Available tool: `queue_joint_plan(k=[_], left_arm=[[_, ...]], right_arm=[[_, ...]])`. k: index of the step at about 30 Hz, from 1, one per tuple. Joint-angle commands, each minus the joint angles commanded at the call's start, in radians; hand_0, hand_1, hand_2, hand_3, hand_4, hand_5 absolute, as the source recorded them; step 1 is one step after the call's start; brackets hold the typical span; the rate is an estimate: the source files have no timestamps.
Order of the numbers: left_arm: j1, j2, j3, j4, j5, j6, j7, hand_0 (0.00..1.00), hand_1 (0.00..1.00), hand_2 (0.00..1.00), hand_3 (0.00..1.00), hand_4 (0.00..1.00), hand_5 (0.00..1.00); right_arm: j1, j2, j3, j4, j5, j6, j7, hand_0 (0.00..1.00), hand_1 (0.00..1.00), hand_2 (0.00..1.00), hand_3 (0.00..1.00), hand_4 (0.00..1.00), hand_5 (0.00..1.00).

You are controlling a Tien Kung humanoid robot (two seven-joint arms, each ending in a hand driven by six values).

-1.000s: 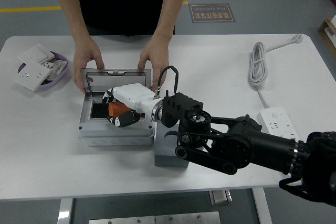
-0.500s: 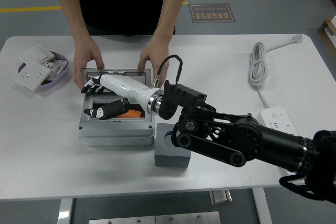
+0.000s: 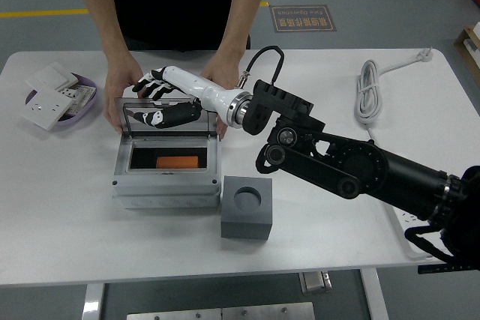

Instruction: Pick up the cylinder from the cube,place it in the box,flap close box

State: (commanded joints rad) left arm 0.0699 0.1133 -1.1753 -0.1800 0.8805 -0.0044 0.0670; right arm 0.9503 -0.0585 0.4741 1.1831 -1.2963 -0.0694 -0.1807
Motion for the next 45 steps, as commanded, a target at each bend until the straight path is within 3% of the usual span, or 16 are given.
queue_joint_plan(k=[11, 16, 25, 34, 45], left_arm=[[-0.003, 0.000, 0.006, 0.000, -0.003, -0.005, -0.005, 0.923, 0.852, 0.854, 0.951, 0.002, 0.002], [-0.003, -0.001, 0.007, 0.000, -0.003, -0.005, -0.005, 0.923, 0.852, 0.854, 0.951, 0.002, 0.002], [-0.001, -0.002, 0.009, 0.000, -0.006, -0.005, -0.007, 0.923, 0.852, 0.854, 0.951, 0.002, 0.002], [0.004, -0.002, 0.006, 0.000, -0.011, -0.003, -0.008, 0.923, 0.852, 0.854, 0.951, 0.002, 0.002], [0.006, 0.001, 0.006, 0.000, -0.014, 0.000, -0.009, 0.923, 0.852, 0.854, 0.951, 0.002, 0.002]], right_arm=[[0.010, 0.009, 0.003, -0.057, 0.005, -0.004, 0.026, 0.819, 0.693, 0.720, 0.724, 0.718, 0.347], [-0.003, -0.001, -0.022, -0.051, 0.007, -0.004, 0.028, 0.819, 0.693, 0.720, 0.724, 0.718, 0.347], [-0.028, -0.054, -0.047, 0.015, -0.002, -0.005, 0.028, 0.818, 0.692, 0.714, 0.716, 0.718, 0.351], [-0.049, -0.125, -0.079, 0.138, -0.005, -0.006, 0.009, 0.812, 0.691, 0.714, 0.714, 0.716, 0.351], [-0.070, -0.146, -0.130, 0.209, 0.037, 0.003, 0.001, 0.808, 0.690, 0.718, 0.713, 0.712, 0.356]])
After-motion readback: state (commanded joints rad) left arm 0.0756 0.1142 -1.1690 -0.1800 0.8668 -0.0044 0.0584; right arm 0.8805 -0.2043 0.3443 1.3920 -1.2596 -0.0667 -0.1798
